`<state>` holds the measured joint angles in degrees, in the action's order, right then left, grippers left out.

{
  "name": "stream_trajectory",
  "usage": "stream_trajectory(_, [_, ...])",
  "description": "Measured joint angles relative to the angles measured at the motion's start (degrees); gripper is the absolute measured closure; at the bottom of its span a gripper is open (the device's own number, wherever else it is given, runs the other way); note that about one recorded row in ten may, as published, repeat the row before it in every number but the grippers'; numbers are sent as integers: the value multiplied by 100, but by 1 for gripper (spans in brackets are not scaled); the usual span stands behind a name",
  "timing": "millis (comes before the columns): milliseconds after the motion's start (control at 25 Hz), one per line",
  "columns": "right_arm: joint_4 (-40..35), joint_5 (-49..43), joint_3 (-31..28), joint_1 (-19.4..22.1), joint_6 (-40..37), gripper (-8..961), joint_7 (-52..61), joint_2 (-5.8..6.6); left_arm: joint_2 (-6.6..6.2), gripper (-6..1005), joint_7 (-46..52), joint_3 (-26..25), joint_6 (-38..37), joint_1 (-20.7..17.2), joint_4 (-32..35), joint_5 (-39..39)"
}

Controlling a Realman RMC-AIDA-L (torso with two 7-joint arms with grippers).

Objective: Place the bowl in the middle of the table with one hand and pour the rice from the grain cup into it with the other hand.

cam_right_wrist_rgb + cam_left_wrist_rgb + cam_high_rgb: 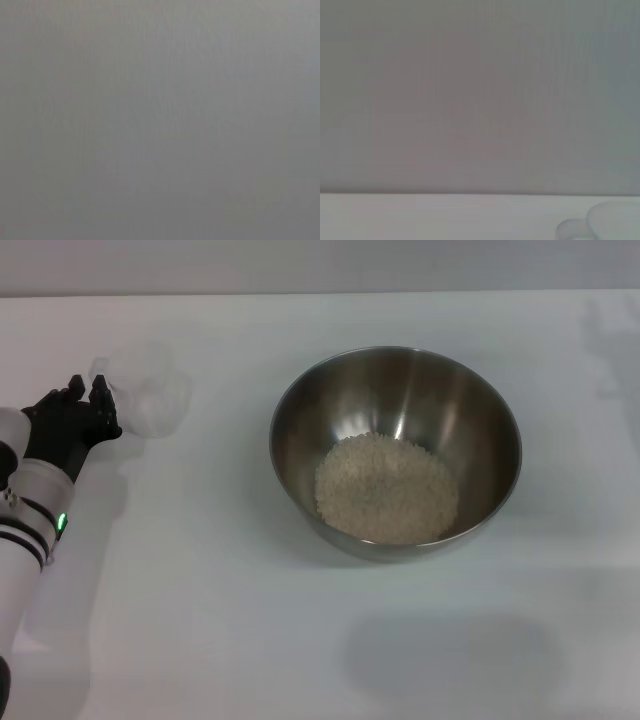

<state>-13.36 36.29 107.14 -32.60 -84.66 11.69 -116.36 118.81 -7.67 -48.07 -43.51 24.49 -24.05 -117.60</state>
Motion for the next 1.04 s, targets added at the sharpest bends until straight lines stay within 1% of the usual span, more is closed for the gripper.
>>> stream_trajectory(160, [0, 0, 0, 0, -3, 434, 0, 0, -6, 839, 1, 0, 0, -42, -17, -7])
stream_trajectory(240, [0, 0, 0, 0, -5, 434, 0, 0, -6, 762, 1, 0, 0, -42, -17, -7])
stream_trajectory(280, [0, 0, 0, 0, -7, 434, 0, 0, -18, 723, 2, 0, -71, -312, -128, -14])
stream_trajectory(320, [0, 0, 0, 0, -7, 434, 0, 0, -18, 685, 2, 0, -71, -312, -128, -14])
stream_trajectory(360, [21, 0, 0, 15, -9, 434, 0, -1, -26, 646, 2, 0, -180, -474, -215, -17])
stream_trajectory(400, [48, 0, -1, 30, -9, 434, 0, -6, -33, 628, 6, 2, -537, -766, -355, -22])
stream_trajectory(480, [79, 0, 0, 48, -6, 434, 0, -20, -27, 592, 70, 69, -1177, -1056, -436, -39])
stream_trajectory(520, [111, 0, -1, 70, 3, 434, 0, -35, -24, 574, 145, 136, -1434, -1136, -432, -57])
stream_trajectory(560, [197, 0, -1, 124, 33, 434, 0, -88, -21, 556, 401, 325, -2088, -1256, -349, -111])
stream_trajectory(600, [265, 1, 0, 155, 60, 434, 0, -127, -17, 537, 581, 423, -2423, -1282, -259, -135])
stream_trajectory(640, [265, 1, 0, 155, 60, 434, 0, -127, -17, 519, 581, 423, -2423, -1282, -259, -135])
stream_trajectory(680, [426, 1, 31, 212, 224, 434, 0, -212, -9, 501, 867, 577, -2919, -1270, -64, -157])
stream_trajectory(720, [426, 1, 31, 212, 224, 434, 0, -212, -9, 483, 867, 577, -2919, -1270, -64, -157])
stream_trajectory(760, [522, 1, 114, 272, 570, 434, 41, -254, -7, 465, 952, 628, -3064, -1246, -1, -157])
stream_trajectory(800, [522, 1, 114, 272, 570, 434, 41, -254, -5, 447, 1033, 687, -3225, -1212, 66, -160])
stream_trajectory(880, [554, 1, 251, 341, 1105, 434, 163, -276, -3, 287, 1070, 740, -3366, -1152, 94, -162])
stream_trajectory(1000, [547, -2, 436, 389, 1689, 434, 209, -302, 0, 287, 1047, 718, -3419, -1082, 99, -161])
stream_trajectory(1040, [547, -2, 436, 389, 1689, 434, 209, -302, 0, 287, 1044, 708, -3423, -1058, 100, -159])
